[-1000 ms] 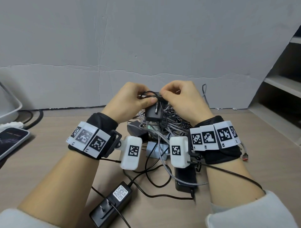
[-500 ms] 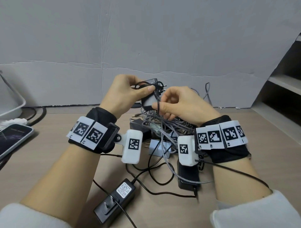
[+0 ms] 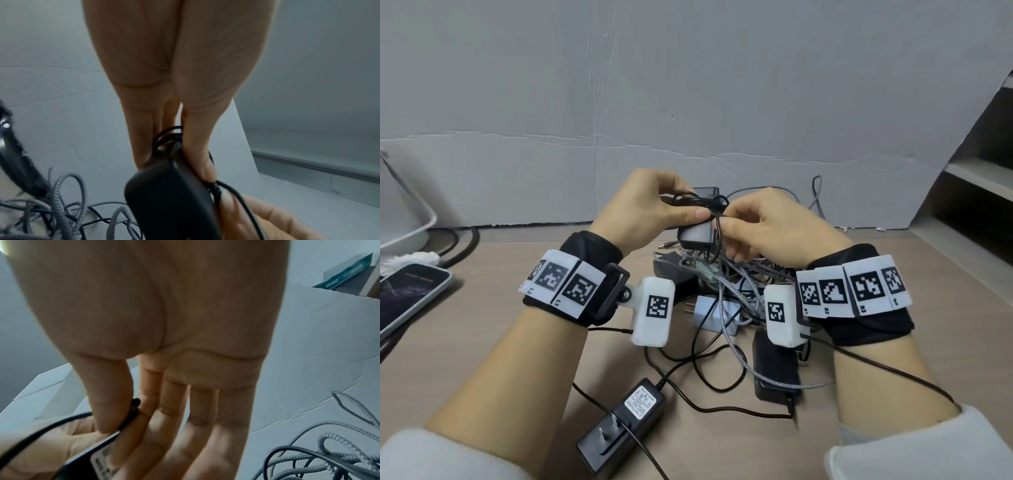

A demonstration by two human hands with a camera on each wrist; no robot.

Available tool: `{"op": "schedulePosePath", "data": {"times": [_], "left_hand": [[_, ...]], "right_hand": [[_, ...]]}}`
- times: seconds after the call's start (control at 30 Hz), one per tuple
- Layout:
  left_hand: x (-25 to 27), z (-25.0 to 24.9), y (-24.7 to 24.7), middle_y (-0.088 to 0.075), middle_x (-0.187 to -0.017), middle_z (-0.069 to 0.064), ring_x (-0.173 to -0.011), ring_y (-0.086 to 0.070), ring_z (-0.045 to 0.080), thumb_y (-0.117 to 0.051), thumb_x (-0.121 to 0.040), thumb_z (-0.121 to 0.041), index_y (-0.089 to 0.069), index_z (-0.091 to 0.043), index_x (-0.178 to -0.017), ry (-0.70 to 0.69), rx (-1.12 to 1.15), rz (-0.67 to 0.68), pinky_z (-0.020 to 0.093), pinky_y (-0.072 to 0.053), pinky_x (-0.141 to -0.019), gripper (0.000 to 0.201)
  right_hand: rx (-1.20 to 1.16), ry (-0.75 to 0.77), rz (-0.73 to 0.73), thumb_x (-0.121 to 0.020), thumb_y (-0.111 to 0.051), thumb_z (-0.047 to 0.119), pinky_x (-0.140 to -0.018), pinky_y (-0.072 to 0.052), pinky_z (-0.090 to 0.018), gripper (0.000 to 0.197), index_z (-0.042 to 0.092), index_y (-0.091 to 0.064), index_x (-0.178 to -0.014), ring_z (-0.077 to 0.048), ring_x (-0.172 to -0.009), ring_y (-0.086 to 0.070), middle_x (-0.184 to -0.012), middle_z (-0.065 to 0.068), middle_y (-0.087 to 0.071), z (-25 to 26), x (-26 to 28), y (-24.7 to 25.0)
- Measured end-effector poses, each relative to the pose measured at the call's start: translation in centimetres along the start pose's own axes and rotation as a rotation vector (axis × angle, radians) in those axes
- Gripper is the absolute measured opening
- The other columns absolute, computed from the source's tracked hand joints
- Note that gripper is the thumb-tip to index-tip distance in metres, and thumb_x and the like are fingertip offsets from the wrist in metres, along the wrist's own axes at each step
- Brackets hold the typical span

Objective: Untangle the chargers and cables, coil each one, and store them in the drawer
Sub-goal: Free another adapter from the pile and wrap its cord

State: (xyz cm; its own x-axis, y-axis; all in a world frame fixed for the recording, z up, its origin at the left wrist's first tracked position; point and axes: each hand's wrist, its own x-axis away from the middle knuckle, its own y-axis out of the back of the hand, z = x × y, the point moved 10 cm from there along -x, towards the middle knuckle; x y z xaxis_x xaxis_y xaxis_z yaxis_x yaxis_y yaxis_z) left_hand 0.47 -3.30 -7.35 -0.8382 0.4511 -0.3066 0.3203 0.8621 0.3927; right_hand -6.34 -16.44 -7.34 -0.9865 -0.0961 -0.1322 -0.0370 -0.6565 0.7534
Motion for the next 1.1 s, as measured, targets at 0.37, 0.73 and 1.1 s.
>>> {"op": "schedulePosePath", "data": {"times": [0.37, 0.73, 1.1], "left_hand": [[0.1, -0.2, -0.8, -0.064, -0.105, 0.008, -0.076, -0.072, 0.022, -0.079, -0.084, -0.022, -0.054, -0.006, -0.113, 0.009, 0.151, 0.000, 0.037, -0.063, -0.073, 0.041], [0.5, 1.4, -2.5, -0.069, -0.097, 0.011, -0.085, -0.063, 0.020, -0.058, -0.100, -0.023, -0.065, 0.000, -0.118, 0.177, 0.272, 0.214, 0.028, -0.058, -0.076, 0.030], [0.1, 1.9, -0.8, -0.066, -0.109, 0.029, -0.088, -0.072, 0.033, -0.053, -0.102, -0.005, -0.060, 0.005, -0.118, 0.125, 0.045, 0.106, 0.037, -0.063, -0.075, 0.019]], "right_hand": [[-0.112, -0.030, -0.441, -0.098, -0.057, 0.024, -0.073, -0.059, -0.045, 0.012, 0.022, -0.062, -0.087, -0.025, -0.069, -0.068, -0.071, -0.001, -0.068, -1.0, -0.9, 3.7], [-0.034, 0.039, -0.377, -0.101, -0.055, 0.021, -0.064, -0.044, -0.030, 0.008, 0.021, -0.063, -0.101, -0.013, -0.069, -0.059, -0.071, 0.001, -0.068, 0.3, -0.5, 3.4], [-0.054, 0.031, -0.367, -0.101, -0.054, 0.019, -0.090, -0.054, -0.044, 0.009, 0.023, -0.059, -0.095, -0.015, -0.094, -0.069, -0.092, 0.006, -0.075, 0.1, -0.7, 3.4]]}}
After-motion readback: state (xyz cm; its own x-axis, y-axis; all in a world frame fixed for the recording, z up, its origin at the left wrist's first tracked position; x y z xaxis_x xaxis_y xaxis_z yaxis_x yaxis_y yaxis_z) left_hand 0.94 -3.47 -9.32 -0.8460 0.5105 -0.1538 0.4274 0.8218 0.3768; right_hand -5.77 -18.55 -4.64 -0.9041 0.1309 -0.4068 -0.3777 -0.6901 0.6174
